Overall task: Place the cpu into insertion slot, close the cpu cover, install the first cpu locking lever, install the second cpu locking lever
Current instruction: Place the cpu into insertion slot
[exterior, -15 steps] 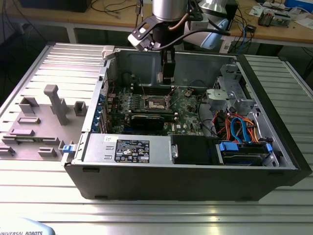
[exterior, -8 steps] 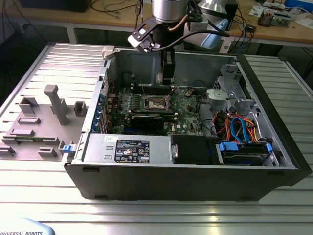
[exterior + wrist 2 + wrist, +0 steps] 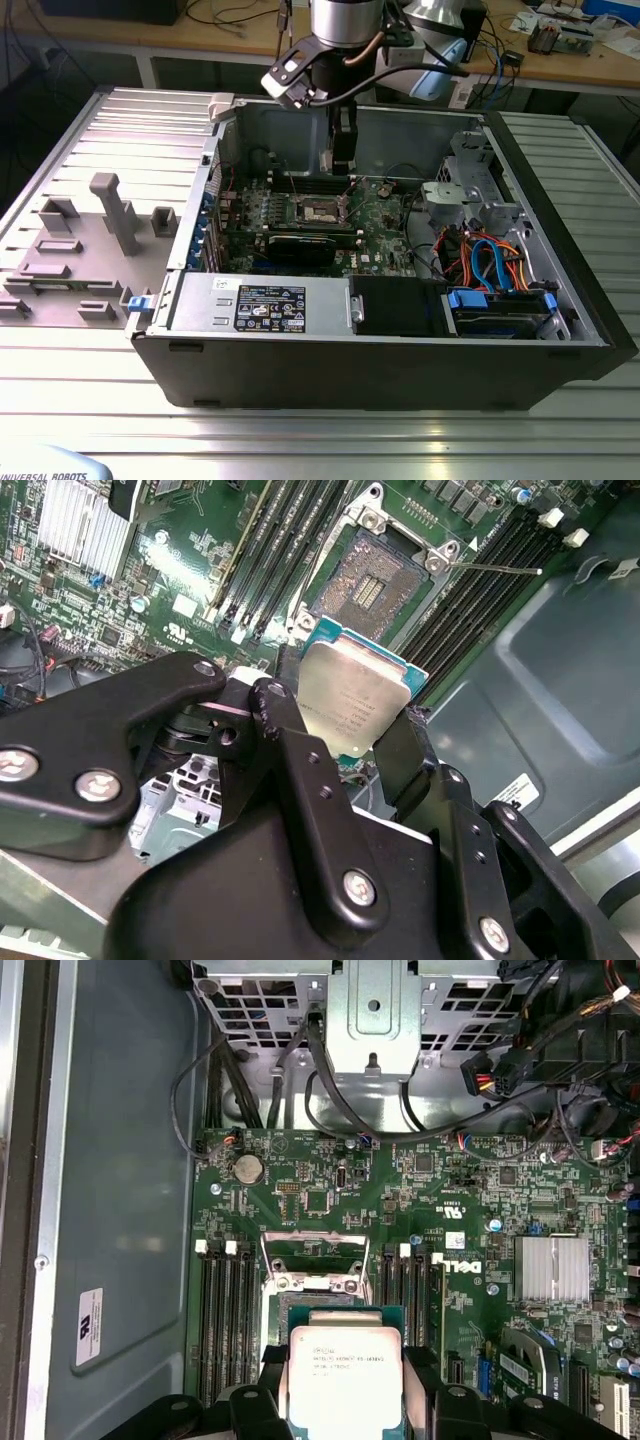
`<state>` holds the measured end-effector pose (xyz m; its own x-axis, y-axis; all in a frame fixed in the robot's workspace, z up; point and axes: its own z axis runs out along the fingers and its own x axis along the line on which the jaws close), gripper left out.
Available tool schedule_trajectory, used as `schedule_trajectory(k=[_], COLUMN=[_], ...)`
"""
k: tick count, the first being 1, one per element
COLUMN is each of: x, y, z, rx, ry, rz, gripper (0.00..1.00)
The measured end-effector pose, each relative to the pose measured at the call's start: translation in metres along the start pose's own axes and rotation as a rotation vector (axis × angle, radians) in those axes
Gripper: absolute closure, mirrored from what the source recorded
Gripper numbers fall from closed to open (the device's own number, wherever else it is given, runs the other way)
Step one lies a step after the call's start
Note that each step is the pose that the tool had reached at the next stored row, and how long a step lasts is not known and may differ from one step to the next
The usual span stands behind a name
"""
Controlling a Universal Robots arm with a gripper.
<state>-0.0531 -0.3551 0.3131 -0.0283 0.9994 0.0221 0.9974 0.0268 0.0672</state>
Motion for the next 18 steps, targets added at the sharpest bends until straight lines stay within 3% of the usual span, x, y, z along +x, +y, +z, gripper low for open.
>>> schedule_trajectory(k=[18], x=[-0.0001], y=[-0.0006], z=[0.0037], rx=[-0.0002], ry=[0.0003], rz=[0.000], gripper=[0.46])
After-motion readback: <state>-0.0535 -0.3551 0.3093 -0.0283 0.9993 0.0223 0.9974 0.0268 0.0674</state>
